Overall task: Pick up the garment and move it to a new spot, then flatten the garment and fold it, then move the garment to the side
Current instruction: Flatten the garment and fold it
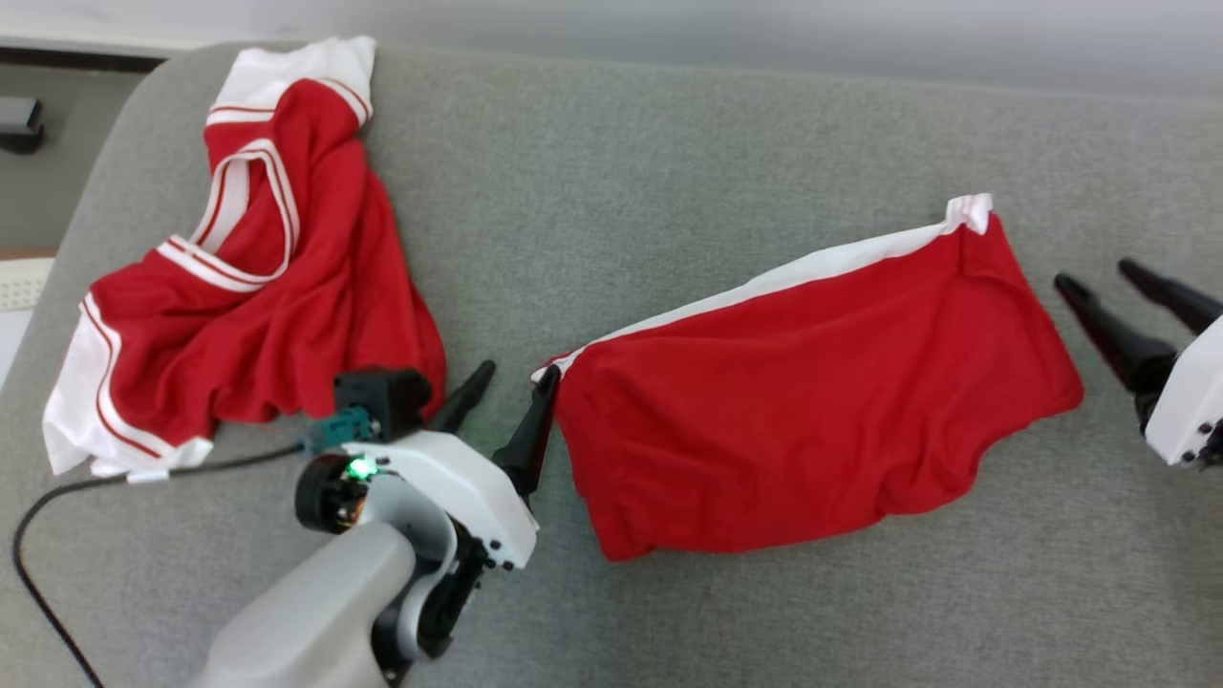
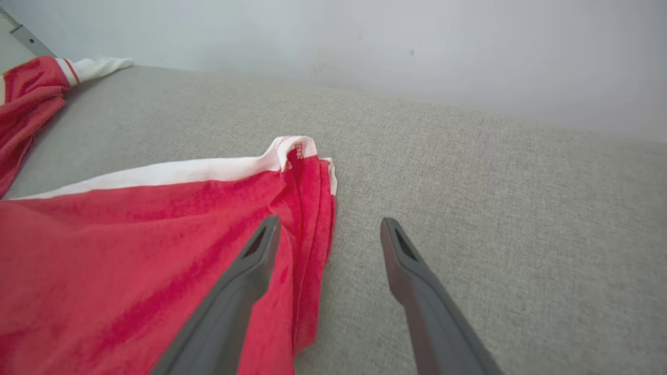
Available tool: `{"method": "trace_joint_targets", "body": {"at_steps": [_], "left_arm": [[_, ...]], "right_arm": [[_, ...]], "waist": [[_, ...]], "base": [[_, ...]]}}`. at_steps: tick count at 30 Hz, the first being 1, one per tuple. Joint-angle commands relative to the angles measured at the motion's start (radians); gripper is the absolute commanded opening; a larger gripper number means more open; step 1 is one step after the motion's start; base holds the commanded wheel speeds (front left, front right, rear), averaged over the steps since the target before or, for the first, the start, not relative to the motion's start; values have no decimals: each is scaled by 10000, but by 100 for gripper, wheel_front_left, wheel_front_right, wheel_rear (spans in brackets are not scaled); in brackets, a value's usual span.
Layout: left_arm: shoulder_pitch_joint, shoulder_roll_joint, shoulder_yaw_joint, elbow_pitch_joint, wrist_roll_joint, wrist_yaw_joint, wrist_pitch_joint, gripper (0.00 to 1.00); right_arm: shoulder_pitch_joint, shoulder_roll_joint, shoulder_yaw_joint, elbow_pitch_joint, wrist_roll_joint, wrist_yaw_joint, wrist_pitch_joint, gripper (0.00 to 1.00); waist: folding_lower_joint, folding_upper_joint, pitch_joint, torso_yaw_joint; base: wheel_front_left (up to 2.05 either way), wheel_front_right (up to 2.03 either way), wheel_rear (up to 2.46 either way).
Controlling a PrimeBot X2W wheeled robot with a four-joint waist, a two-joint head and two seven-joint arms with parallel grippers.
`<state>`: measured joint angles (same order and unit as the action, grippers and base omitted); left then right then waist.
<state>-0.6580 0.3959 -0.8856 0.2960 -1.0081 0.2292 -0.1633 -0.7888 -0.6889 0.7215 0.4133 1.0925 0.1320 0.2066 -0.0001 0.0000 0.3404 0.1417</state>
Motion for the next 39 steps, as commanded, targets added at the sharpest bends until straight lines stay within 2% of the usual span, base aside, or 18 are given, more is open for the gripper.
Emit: {"method": "trace_joint_targets", "body": {"at_steps": [1,5,8,10,14,17,21,26,27,28,29,34,39], "left_arm": [[99,201,-142,-216,497,305,-239,100],[315,477,-103,-963,1812,1471,-862,100],[628,387,235,-1480,2489,1996,-1003,100],[819,212,623,-1917,3059,2190,-1015,100],[1503,-161,1244,-2566,4291,2119,-1009,100],[1936,-453,1638,-2787,5054,1930,-1010,100],[2362,-786,2037,-2739,5460,1664,-1010,100],[2889,-1323,2611,-2425,5862,1106,-1011,100],[2961,-1420,2715,-2354,5981,993,-1011,100],[3052,-1517,2829,-2254,6039,878,-1011,100],[3130,-1593,2931,-2181,6095,766,-1011,100],[3473,-1845,3410,-1894,6532,229,-1012,100],[4096,-1960,3870,-1701,6911,-164,-1012,100]], "right_arm": [[182,16,-10,-32,75,-27,168,100],[157,322,-20,-13,-339,-27,585,100],[-26,541,58,131,-1080,-27,799,100],[-123,700,134,350,-1698,-27,1015,100],[-294,894,-56,1055,-2918,-27,1466,100],[-217,1229,-430,1561,-3355,-27,1835,100],[0,1616,-824,1875,-3302,-27,2308,100],[483,2574,-1357,2050,-2562,36,3190,100],[603,2711,-1382,1962,-2382,45,3402,86],[695,2816,-1383,1805,-2209,47,3519,34],[764,2841,-1410,1660,-2061,47,3653,0],[921,2456,-1937,986,-1566,7,3535,0],[1352,2233,-2895,719,-1016,-27,3093,0]], "waist": [[1,0,-97,-69],[1,0,-111,-20],[1,0,1,112],[1,0,88,209],[1,0,258,452],[1,0,343,608],[1,0,395,745],[1,0,402,902],[1,0,386,922],[1,0,368,931],[1,0,346,925],[1,0,132,657],[1,0,-343,37]], "base": [[0,0,0],[0,0,0],[0,0,0],[0,0,0],[0,0,0],[0,0,0],[0,0,0],[0,0,0],[0,0,0],[0,0,0],[0,0,0],[0,0,0],[0,0,0]]}}
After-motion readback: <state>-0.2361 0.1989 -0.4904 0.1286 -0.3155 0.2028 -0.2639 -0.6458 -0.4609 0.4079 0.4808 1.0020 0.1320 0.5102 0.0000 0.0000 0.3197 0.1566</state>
